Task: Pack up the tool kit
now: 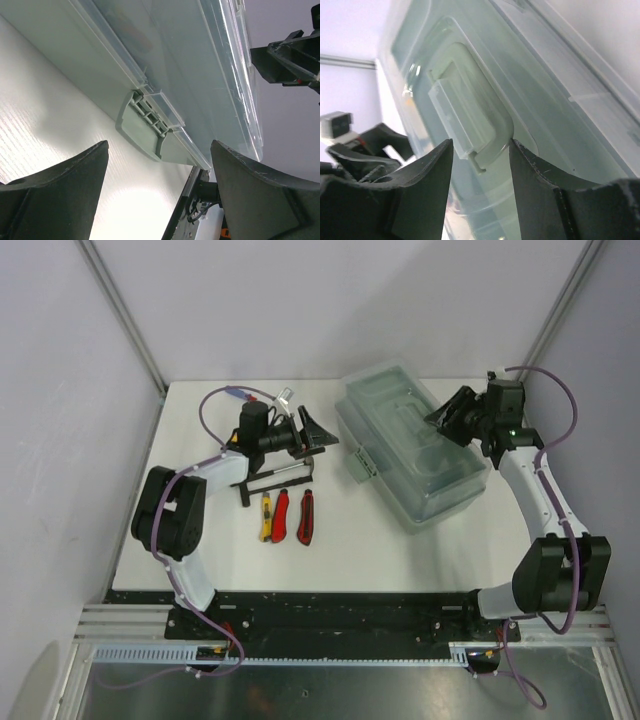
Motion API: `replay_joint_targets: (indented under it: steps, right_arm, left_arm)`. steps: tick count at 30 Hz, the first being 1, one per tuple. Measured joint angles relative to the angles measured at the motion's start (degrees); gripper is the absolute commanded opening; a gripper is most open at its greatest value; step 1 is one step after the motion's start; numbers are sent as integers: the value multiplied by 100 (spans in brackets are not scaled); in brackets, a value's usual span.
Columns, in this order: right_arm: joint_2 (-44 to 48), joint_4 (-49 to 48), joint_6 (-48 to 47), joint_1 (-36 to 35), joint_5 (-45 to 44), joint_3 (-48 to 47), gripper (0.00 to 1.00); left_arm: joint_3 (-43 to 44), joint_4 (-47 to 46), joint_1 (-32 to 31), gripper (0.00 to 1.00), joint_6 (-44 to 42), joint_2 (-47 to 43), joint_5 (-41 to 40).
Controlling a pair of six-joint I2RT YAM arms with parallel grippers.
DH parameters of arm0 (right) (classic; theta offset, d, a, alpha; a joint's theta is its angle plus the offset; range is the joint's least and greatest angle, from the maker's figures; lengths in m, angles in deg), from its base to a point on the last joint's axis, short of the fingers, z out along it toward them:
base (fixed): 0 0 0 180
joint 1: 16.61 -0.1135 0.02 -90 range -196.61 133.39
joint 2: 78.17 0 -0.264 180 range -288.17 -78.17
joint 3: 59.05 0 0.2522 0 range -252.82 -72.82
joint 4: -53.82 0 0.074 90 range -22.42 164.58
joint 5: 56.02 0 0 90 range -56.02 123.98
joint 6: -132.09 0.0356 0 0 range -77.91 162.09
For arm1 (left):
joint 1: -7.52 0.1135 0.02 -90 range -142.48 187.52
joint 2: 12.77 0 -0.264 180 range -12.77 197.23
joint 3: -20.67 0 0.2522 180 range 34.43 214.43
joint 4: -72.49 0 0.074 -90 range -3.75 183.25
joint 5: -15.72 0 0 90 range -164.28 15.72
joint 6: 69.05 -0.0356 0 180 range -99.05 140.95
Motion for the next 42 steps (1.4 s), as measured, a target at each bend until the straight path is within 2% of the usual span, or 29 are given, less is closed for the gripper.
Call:
replay_joint_targets:
  steps: [6, 14, 22, 34, 37, 39, 40, 42]
  right_arm:
    - [260, -1294, 925, 61, 476, 780, 54]
    - [341, -2208, 1342, 52, 960, 1080, 55]
    - [275, -2691, 1132, -105, 1252, 1078, 55]
    - [-44, -2465, 168, -374, 903, 973, 54]
    - [-175, -2232, -181, -505, 588, 748, 44]
    - [-302, -2072, -407, -616, 354, 592, 28]
    - [-354, -2013, -518, -656, 273, 535, 15]
    - [-492, -1867, -706, -745, 70, 389, 4]
  left_arm:
    - [0, 2, 0, 88, 0, 0, 0]
    - [2, 2, 0, 88, 0, 0, 0]
    - [0, 2, -2, 88, -2, 0, 0]
    - [0, 2, 0, 87, -2, 0, 4]
    - [0, 2, 0, 87, -2, 0, 4]
    - [0, 2, 0, 87, -2, -2, 4]
    - [0, 4, 0, 87, -2, 0, 4]
    - [-2, 2, 0, 87, -2, -2, 7]
